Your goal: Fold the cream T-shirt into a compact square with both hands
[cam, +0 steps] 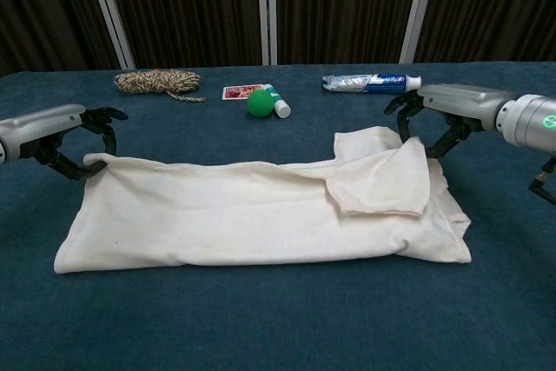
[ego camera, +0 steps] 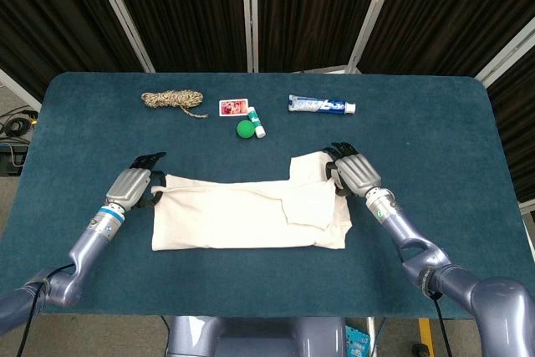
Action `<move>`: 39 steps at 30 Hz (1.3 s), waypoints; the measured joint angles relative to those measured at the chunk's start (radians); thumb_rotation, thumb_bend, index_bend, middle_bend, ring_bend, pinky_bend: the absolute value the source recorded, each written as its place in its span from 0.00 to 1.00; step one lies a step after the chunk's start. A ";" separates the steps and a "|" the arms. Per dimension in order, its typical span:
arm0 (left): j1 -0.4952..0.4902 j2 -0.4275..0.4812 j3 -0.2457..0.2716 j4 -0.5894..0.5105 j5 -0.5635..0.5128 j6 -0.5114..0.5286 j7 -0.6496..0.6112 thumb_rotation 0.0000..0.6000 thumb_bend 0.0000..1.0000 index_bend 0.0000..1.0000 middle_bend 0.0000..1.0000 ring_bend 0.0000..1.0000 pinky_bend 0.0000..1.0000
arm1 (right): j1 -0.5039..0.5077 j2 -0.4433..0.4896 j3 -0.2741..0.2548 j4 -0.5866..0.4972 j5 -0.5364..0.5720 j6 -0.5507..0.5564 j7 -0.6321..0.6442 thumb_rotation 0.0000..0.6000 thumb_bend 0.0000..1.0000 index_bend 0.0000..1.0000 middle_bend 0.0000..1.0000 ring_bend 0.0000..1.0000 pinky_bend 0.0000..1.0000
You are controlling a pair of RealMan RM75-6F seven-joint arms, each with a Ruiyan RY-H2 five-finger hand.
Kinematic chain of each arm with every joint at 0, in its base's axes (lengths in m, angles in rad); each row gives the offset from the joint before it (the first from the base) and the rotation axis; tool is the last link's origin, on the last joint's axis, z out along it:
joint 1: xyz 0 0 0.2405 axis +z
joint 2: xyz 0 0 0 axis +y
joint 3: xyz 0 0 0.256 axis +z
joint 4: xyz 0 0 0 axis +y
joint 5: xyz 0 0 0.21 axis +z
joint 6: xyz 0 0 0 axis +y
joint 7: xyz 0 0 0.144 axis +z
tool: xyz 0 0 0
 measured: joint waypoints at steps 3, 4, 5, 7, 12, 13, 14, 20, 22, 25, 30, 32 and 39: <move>-0.004 -0.003 -0.002 0.006 -0.003 -0.005 0.002 1.00 0.54 0.84 0.00 0.00 0.00 | 0.004 -0.006 0.003 0.010 0.003 -0.006 0.001 1.00 0.48 0.71 0.14 0.00 0.00; -0.005 -0.004 -0.003 0.008 -0.006 -0.010 0.003 1.00 0.54 0.84 0.00 0.00 0.00 | 0.006 -0.007 0.003 0.013 0.004 -0.008 0.000 1.00 0.48 0.71 0.14 0.00 0.00; -0.007 -0.006 -0.005 0.011 -0.011 -0.015 0.003 1.00 0.54 0.84 0.00 0.00 0.00 | 0.007 -0.008 0.003 0.016 0.005 -0.011 -0.002 1.00 0.48 0.71 0.14 0.00 0.00; -0.011 -0.012 -0.009 0.022 -0.021 -0.027 0.007 1.00 0.54 0.84 0.00 0.00 0.00 | 0.008 -0.009 0.003 0.019 0.006 -0.018 -0.005 1.00 0.48 0.71 0.14 0.00 0.00; -0.020 -0.029 -0.018 0.040 -0.037 -0.041 0.014 1.00 0.54 0.82 0.00 0.00 0.00 | 0.010 -0.013 0.003 0.027 0.011 -0.024 -0.010 1.00 0.48 0.71 0.14 0.00 0.00; -0.021 -0.031 -0.019 0.043 -0.038 -0.042 0.017 1.00 0.54 0.80 0.00 0.00 0.00 | 0.010 -0.014 0.003 0.027 0.012 -0.024 -0.011 1.00 0.48 0.71 0.14 0.00 0.00; -0.022 -0.033 -0.019 0.045 -0.038 -0.042 0.018 1.00 0.54 0.77 0.00 0.00 0.00 | 0.011 -0.014 0.004 0.029 0.013 -0.025 -0.011 1.00 0.48 0.71 0.14 0.00 0.00; -0.026 -0.036 -0.022 0.055 -0.050 -0.055 0.033 1.00 0.53 0.37 0.00 0.00 0.00 | 0.012 -0.024 0.003 0.044 0.016 -0.033 -0.011 1.00 0.48 0.71 0.14 0.00 0.00; -0.027 -0.036 -0.023 0.055 -0.054 -0.057 0.037 1.00 0.53 0.29 0.00 0.00 0.00 | 0.012 -0.027 0.002 0.048 0.015 -0.033 -0.010 1.00 0.48 0.71 0.14 0.00 0.00; -0.027 -0.037 -0.025 0.056 -0.062 -0.061 0.043 1.00 0.53 0.13 0.00 0.00 0.00 | 0.012 -0.033 0.001 0.057 0.015 -0.034 -0.007 1.00 0.48 0.71 0.14 0.00 0.00; -0.023 -0.043 -0.030 0.067 -0.062 -0.051 0.027 1.00 0.48 0.00 0.00 0.00 0.00 | 0.011 -0.047 -0.001 0.077 0.015 -0.036 -0.002 1.00 0.48 0.71 0.14 0.00 0.00; -0.021 -0.047 -0.031 0.077 -0.056 -0.043 0.010 1.00 0.45 0.00 0.00 0.00 0.00 | 0.011 -0.051 -0.002 0.083 0.013 -0.036 0.000 1.00 0.48 0.71 0.14 0.00 0.00; -0.015 -0.048 -0.033 0.091 -0.030 -0.003 -0.031 1.00 0.37 0.00 0.00 0.00 0.00 | 0.012 -0.063 -0.004 0.101 0.012 -0.035 -0.007 1.00 0.48 0.71 0.14 0.00 0.00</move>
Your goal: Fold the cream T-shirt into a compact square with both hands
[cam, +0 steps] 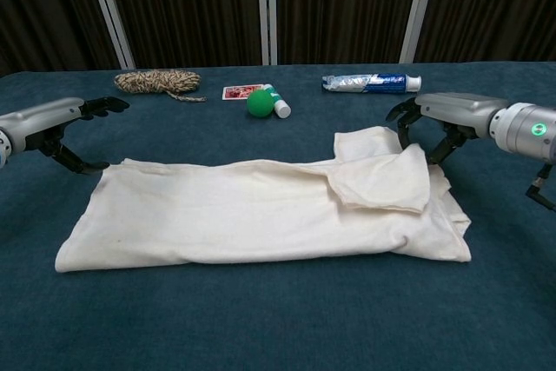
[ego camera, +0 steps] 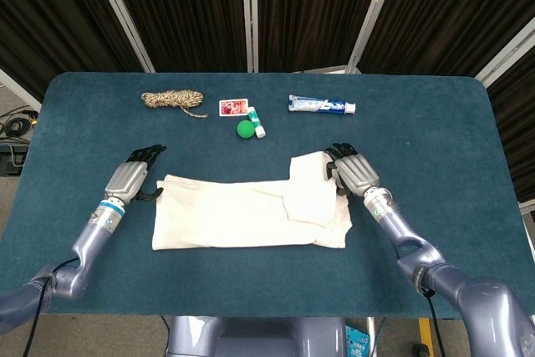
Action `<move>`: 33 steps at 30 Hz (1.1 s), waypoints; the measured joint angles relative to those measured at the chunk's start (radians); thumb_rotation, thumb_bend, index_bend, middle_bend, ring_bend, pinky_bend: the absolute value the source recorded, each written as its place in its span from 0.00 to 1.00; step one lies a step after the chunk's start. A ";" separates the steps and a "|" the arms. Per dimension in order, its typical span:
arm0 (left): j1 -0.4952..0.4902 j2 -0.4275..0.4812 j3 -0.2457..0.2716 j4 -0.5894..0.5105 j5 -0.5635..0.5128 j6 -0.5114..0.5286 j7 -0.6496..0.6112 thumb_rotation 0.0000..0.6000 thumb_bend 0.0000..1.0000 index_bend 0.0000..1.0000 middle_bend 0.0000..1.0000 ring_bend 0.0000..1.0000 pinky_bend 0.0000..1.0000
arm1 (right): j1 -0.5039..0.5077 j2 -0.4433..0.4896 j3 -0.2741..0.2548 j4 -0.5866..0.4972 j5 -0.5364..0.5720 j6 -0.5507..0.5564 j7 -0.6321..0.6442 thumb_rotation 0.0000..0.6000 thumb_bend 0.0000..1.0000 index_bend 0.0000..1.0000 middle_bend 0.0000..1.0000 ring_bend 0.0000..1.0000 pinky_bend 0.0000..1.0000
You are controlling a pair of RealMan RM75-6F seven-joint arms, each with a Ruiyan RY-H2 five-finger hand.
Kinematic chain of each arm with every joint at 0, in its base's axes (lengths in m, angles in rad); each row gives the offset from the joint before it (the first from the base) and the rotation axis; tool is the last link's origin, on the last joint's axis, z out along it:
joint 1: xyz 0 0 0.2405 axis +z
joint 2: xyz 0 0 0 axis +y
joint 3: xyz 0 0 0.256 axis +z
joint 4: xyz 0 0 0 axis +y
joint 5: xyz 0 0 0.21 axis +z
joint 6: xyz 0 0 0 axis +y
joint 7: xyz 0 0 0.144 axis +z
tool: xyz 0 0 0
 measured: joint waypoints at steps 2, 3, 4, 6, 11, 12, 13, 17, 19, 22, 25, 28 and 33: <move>0.002 0.009 -0.003 -0.007 0.007 0.016 -0.007 1.00 0.37 0.00 0.00 0.00 0.00 | 0.000 -0.004 0.001 0.007 0.002 0.000 -0.009 1.00 0.48 0.71 0.14 0.00 0.00; 0.002 0.013 -0.004 -0.011 0.009 0.019 -0.009 1.00 0.37 0.00 0.00 0.00 0.00 | 0.000 -0.007 0.002 0.011 0.004 0.000 -0.016 1.00 0.48 0.71 0.14 0.00 0.00; 0.003 0.019 -0.006 -0.017 0.010 0.023 -0.010 1.00 0.37 0.00 0.00 0.00 0.00 | 0.000 -0.009 0.003 0.015 0.005 -0.001 -0.021 1.00 0.48 0.71 0.13 0.00 0.00; 0.004 0.027 -0.008 -0.026 0.011 0.027 -0.009 1.00 0.37 0.00 0.00 0.00 0.00 | -0.001 -0.015 0.006 0.022 0.010 -0.002 -0.034 1.00 0.47 0.70 0.13 0.00 0.00; 0.007 0.048 -0.014 -0.054 0.006 0.034 0.001 1.00 0.37 0.00 0.00 0.00 0.00 | -0.003 -0.024 0.010 0.035 0.021 -0.006 -0.071 1.00 0.36 0.40 0.06 0.00 0.00; 0.008 0.052 -0.014 -0.058 0.004 0.035 0.003 1.00 0.37 0.00 0.00 0.00 0.00 | -0.004 -0.024 0.011 0.034 0.023 -0.007 -0.077 1.00 0.28 0.26 0.04 0.00 0.00; 0.010 0.055 -0.015 -0.064 0.003 0.037 0.004 1.00 0.37 0.00 0.00 0.00 0.00 | -0.005 -0.024 0.012 0.031 0.025 -0.009 -0.079 1.00 0.17 0.13 0.01 0.00 0.00; 0.015 0.066 -0.016 -0.078 -0.001 0.044 0.008 1.00 0.37 0.00 0.00 0.00 0.00 | -0.005 -0.013 0.016 0.012 0.038 -0.032 -0.097 1.00 0.00 0.00 0.00 0.00 0.00; 0.017 0.072 -0.017 -0.086 -0.002 0.046 0.009 1.00 0.37 0.00 0.00 0.00 0.00 | -0.005 -0.002 0.020 -0.008 0.048 -0.045 -0.114 1.00 0.00 0.00 0.00 0.00 0.00; 0.021 0.083 -0.017 -0.101 -0.003 0.053 0.011 1.00 0.37 0.00 0.00 0.00 0.00 | -0.008 0.017 0.027 -0.039 0.059 -0.044 -0.147 1.00 0.00 0.00 0.00 0.00 0.00; 0.028 0.097 -0.017 -0.124 0.000 0.066 0.014 1.00 0.37 0.00 0.00 0.00 0.00 | -0.015 0.041 0.028 -0.074 0.065 -0.037 -0.193 1.00 0.00 0.00 0.00 0.00 0.00; 0.037 0.117 -0.016 -0.154 0.003 0.084 0.021 1.00 0.37 0.00 0.00 0.00 0.00 | -0.029 0.078 0.024 -0.125 0.067 -0.018 -0.255 1.00 0.00 0.00 0.00 0.00 0.00; 0.055 0.154 -0.018 -0.199 0.003 0.117 0.040 1.00 0.37 0.00 0.00 0.00 0.00 | -0.059 0.168 0.010 -0.234 0.067 0.010 -0.335 1.00 0.00 0.00 0.00 0.00 0.00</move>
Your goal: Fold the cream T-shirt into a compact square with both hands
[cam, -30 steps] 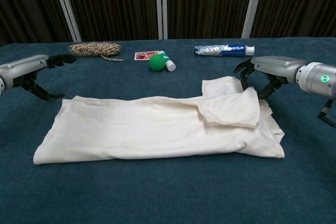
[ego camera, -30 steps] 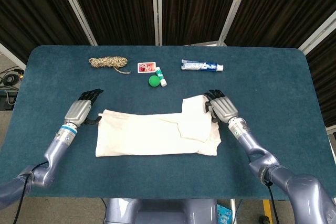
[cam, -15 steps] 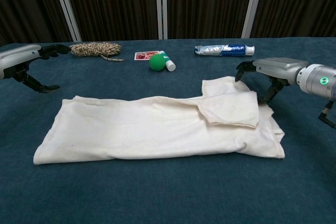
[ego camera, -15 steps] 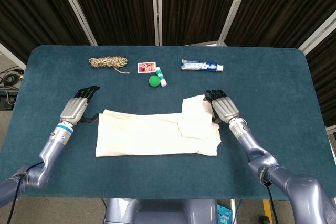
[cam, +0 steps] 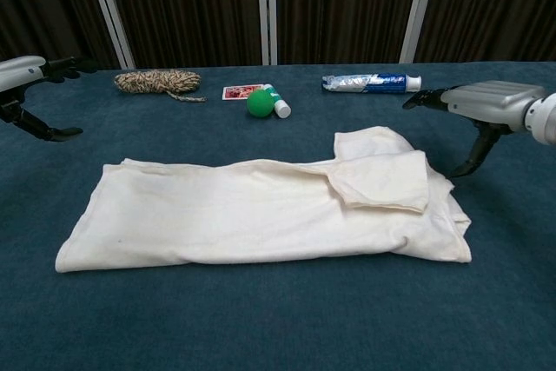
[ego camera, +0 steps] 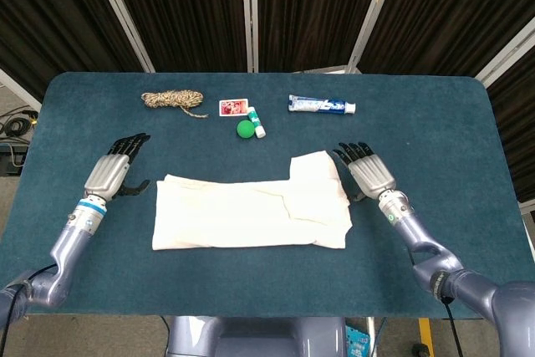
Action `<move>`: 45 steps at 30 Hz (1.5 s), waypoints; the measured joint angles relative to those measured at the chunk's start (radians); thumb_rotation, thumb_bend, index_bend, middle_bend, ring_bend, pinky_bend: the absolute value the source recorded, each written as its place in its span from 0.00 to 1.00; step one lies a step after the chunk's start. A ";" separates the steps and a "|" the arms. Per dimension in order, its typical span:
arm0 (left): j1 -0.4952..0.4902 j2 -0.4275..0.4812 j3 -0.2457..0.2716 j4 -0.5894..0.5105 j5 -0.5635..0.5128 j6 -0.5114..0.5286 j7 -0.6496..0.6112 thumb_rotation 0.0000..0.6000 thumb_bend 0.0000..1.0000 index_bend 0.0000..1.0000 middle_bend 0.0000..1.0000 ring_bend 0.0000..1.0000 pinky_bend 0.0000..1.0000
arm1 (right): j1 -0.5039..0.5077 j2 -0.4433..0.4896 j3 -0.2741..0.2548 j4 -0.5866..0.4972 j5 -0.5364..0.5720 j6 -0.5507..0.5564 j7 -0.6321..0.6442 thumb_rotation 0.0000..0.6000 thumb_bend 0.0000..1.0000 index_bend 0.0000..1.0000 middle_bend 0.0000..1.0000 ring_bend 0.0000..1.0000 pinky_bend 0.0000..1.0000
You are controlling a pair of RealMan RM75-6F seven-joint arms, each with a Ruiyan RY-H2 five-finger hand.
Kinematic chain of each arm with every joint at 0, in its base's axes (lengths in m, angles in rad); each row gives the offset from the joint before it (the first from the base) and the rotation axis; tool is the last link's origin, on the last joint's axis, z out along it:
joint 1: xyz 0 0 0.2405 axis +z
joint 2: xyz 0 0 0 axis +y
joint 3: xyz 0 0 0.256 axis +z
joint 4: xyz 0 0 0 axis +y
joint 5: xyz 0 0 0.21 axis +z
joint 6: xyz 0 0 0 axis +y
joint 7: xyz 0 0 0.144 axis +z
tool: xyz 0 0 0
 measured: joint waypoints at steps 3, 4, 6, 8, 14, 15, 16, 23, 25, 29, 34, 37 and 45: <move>0.014 0.021 -0.003 -0.033 -0.005 0.022 0.013 1.00 0.37 0.00 0.00 0.00 0.00 | -0.017 0.065 -0.016 -0.064 -0.010 0.019 -0.052 1.00 0.00 0.00 0.00 0.00 0.00; 0.021 0.033 -0.003 -0.050 -0.008 0.031 0.021 1.00 0.34 0.00 0.00 0.00 0.00 | -0.022 0.085 -0.021 -0.083 -0.014 0.026 -0.070 1.00 0.00 0.00 0.00 0.00 0.00; 0.033 0.052 -0.004 -0.077 -0.012 0.048 0.040 1.00 0.21 0.00 0.00 0.00 0.00 | -0.033 0.132 -0.029 -0.128 -0.019 0.040 -0.104 1.00 0.00 0.00 0.00 0.00 0.00; 0.049 0.075 -0.003 -0.108 -0.020 0.071 0.074 1.00 0.05 0.00 0.00 0.00 0.00 | -0.038 0.165 -0.029 -0.161 -0.016 0.044 -0.125 1.00 0.00 0.00 0.00 0.00 0.00; 0.119 0.153 0.004 -0.245 -0.057 0.174 0.228 1.00 0.00 0.00 0.00 0.00 0.00 | -0.018 0.208 0.025 -0.204 0.092 -0.026 -0.141 1.00 0.00 0.00 0.00 0.00 0.00; 0.132 0.167 0.006 -0.272 -0.066 0.191 0.255 1.00 0.00 0.00 0.00 0.00 0.00 | -0.010 0.211 0.037 -0.205 0.116 -0.044 -0.143 1.00 0.00 0.00 0.00 0.00 0.00; 0.149 0.186 0.009 -0.309 -0.078 0.212 0.292 1.00 0.00 0.00 0.00 0.00 0.00 | -0.002 0.212 0.049 -0.205 0.140 -0.064 -0.145 1.00 0.00 0.00 0.00 0.00 0.00; 0.243 0.282 0.024 -0.476 -0.152 0.332 0.450 1.00 0.00 0.00 0.00 0.00 0.00 | 0.094 0.163 0.126 -0.105 0.276 -0.217 -0.137 1.00 0.02 0.07 0.00 0.00 0.00; 0.264 0.299 0.027 -0.498 -0.166 0.354 0.471 1.00 0.00 0.00 0.00 0.00 0.00 | 0.121 0.136 0.138 -0.064 0.290 -0.251 -0.128 1.00 0.06 0.14 0.00 0.00 0.00; 0.271 0.310 0.024 -0.502 -0.177 0.358 0.479 1.00 0.00 0.00 0.00 0.00 0.00 | 0.179 0.062 0.159 0.029 0.309 -0.314 -0.103 1.00 0.16 0.26 0.00 0.00 0.00; 0.269 0.305 0.015 -0.472 -0.189 0.343 0.477 1.00 0.00 0.00 0.00 0.00 0.00 | 0.243 -0.054 0.171 0.173 0.313 -0.374 -0.076 1.00 0.25 0.35 0.00 0.00 0.00; 0.268 0.301 0.012 -0.461 -0.194 0.332 0.472 1.00 0.00 0.00 0.00 0.00 0.00 | 0.276 -0.124 0.174 0.264 0.305 -0.407 -0.051 1.00 0.28 0.38 0.00 0.00 0.00; 0.264 0.291 0.007 -0.439 -0.209 0.304 0.463 1.00 0.00 0.00 0.00 0.00 0.00 | 0.319 -0.229 0.165 0.395 0.239 -0.457 0.051 1.00 0.32 0.43 0.00 0.00 0.00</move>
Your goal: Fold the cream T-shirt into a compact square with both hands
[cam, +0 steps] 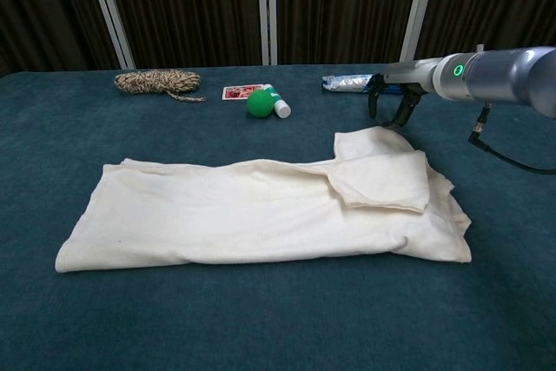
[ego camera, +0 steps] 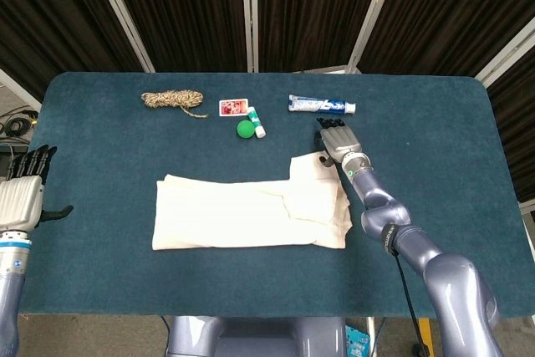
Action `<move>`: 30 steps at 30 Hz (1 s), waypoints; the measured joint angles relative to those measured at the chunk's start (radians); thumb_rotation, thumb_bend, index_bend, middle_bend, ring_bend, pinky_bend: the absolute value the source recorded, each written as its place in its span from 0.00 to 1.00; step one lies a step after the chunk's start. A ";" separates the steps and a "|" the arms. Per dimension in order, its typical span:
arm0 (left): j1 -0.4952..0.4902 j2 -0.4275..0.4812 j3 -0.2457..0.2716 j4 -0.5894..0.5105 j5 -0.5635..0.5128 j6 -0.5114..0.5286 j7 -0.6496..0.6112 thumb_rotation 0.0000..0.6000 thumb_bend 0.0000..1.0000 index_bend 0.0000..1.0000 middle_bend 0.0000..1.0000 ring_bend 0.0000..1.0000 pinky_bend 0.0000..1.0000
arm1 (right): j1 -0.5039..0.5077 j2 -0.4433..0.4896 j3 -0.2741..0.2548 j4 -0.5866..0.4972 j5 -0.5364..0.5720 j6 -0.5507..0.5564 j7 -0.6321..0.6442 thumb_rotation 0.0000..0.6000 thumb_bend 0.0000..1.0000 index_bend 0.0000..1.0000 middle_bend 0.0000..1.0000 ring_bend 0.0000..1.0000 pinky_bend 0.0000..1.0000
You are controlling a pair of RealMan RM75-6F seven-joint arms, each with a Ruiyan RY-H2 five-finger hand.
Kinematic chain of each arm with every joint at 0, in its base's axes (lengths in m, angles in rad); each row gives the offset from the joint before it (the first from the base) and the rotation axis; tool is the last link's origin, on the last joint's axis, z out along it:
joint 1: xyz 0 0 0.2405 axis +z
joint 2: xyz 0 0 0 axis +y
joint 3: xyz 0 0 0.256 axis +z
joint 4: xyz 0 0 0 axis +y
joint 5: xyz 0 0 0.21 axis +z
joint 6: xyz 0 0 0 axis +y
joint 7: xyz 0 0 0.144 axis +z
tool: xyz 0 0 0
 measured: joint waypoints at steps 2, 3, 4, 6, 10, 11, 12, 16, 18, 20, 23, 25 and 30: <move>-0.003 -0.007 0.000 0.008 -0.001 -0.011 0.001 1.00 0.00 0.00 0.00 0.00 0.00 | 0.001 -0.008 -0.006 0.008 -0.020 -0.004 0.025 1.00 0.32 0.43 0.00 0.00 0.00; -0.004 -0.009 0.000 0.009 -0.001 -0.014 0.001 1.00 0.00 0.00 0.00 0.00 0.00 | 0.002 -0.013 -0.011 0.014 -0.036 -0.005 0.042 1.00 0.32 0.43 0.00 0.00 0.00; -0.004 -0.010 0.000 0.011 0.000 -0.014 0.001 1.00 0.00 0.00 0.00 0.00 0.00 | 0.002 -0.017 -0.015 0.020 -0.049 -0.004 0.053 1.00 0.32 0.43 0.00 0.00 0.00; -0.004 -0.010 0.000 0.011 0.002 -0.014 0.002 1.00 0.00 0.00 0.00 0.00 0.00 | 0.003 -0.025 -0.026 0.033 -0.074 -0.002 0.075 1.00 0.32 0.43 0.00 0.00 0.00; -0.002 -0.011 -0.002 0.011 0.005 -0.015 -0.002 1.00 0.00 0.00 0.00 0.00 0.00 | 0.001 -0.043 -0.042 0.066 -0.109 0.012 0.114 1.00 0.33 0.43 0.00 0.00 0.00; -0.002 -0.012 -0.002 0.011 0.005 -0.016 -0.002 1.00 0.00 0.00 0.00 0.00 0.00 | 0.001 -0.049 -0.046 0.080 -0.119 0.017 0.126 1.00 0.33 0.43 0.00 0.00 0.00; -0.002 -0.013 -0.002 0.012 0.005 -0.017 0.000 1.00 0.00 0.00 0.00 0.00 0.00 | 0.001 -0.055 -0.049 0.090 -0.124 0.019 0.136 1.00 0.33 0.43 0.00 0.00 0.00; -0.003 -0.016 -0.004 0.015 0.003 -0.020 0.004 1.00 0.00 0.00 0.00 0.00 0.00 | 0.002 -0.076 -0.064 0.129 -0.151 0.017 0.178 1.00 0.33 0.43 0.00 0.00 0.00; -0.003 -0.016 -0.005 0.015 0.002 -0.022 0.003 1.00 0.00 0.00 0.00 0.00 0.00 | 0.003 -0.083 -0.072 0.141 -0.164 0.013 0.197 1.00 0.33 0.43 0.00 0.00 0.00; -0.002 -0.016 -0.006 0.015 0.002 -0.023 0.003 1.00 0.00 0.00 0.00 0.00 0.00 | 0.004 -0.088 -0.079 0.148 -0.175 0.012 0.213 1.00 0.33 0.45 0.00 0.00 0.00; -0.002 -0.016 -0.007 0.016 0.002 -0.024 0.003 1.00 0.00 0.00 0.00 0.00 0.00 | 0.004 -0.092 -0.092 0.156 -0.197 0.015 0.239 1.00 0.33 0.50 0.00 0.00 0.00; -0.002 -0.016 -0.008 0.016 0.002 -0.025 0.002 1.00 0.00 0.00 0.00 0.00 0.00 | 0.002 -0.092 -0.099 0.156 -0.208 0.022 0.250 1.00 0.34 0.53 0.00 0.00 0.00; -0.002 -0.014 -0.007 0.013 0.015 -0.025 0.001 1.00 0.00 0.00 0.00 0.00 0.00 | -0.008 -0.079 -0.119 0.141 -0.239 0.056 0.291 1.00 0.35 0.55 0.00 0.00 0.00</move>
